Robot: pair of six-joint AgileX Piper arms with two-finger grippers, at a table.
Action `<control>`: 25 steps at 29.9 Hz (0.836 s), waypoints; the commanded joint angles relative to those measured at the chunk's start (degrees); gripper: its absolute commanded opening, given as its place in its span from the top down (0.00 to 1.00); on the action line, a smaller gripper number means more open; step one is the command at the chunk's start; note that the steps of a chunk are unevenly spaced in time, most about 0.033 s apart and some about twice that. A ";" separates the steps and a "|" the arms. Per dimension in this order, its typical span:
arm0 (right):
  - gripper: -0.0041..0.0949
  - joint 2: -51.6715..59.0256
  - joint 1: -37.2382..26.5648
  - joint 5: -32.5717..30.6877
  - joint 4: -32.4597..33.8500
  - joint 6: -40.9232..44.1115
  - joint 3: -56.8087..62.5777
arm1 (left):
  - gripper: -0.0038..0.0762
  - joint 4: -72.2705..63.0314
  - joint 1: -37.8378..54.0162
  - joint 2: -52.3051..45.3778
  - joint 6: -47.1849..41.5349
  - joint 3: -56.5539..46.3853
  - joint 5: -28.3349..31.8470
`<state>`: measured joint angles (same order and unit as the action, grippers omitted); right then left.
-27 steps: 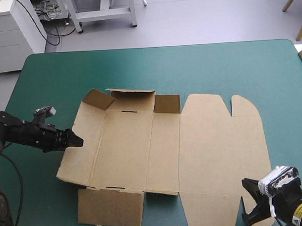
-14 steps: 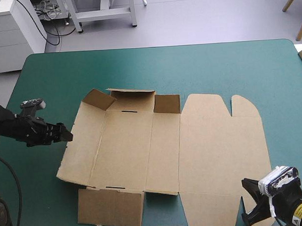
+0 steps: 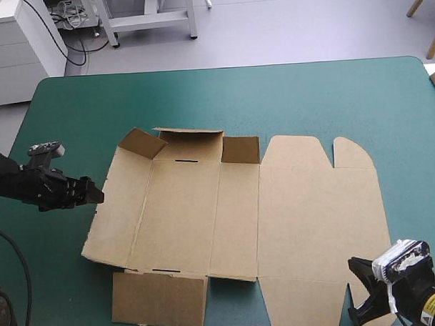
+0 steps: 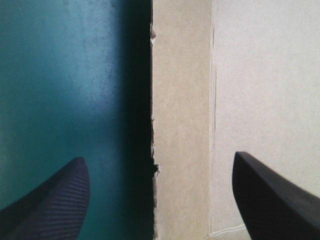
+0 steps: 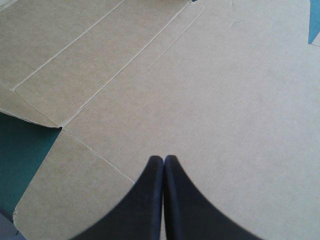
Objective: Fold the box
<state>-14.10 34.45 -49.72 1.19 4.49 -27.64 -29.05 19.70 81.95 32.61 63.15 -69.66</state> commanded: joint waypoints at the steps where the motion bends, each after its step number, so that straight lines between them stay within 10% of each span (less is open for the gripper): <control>1: 0.98 -0.53 -0.42 3.63 0.01 -0.07 -1.52 | 0.29 -2.83 -0.32 -1.95 -0.46 -0.15 -3.77; 25: 0.98 -0.53 -0.42 3.52 -0.39 -0.07 -1.52 | 0.36 -9.47 -11.37 7.69 1.70 -8.06 -3.87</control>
<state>-14.10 34.45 -49.72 1.06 4.49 -27.64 -35.62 11.38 91.36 34.26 54.07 -68.55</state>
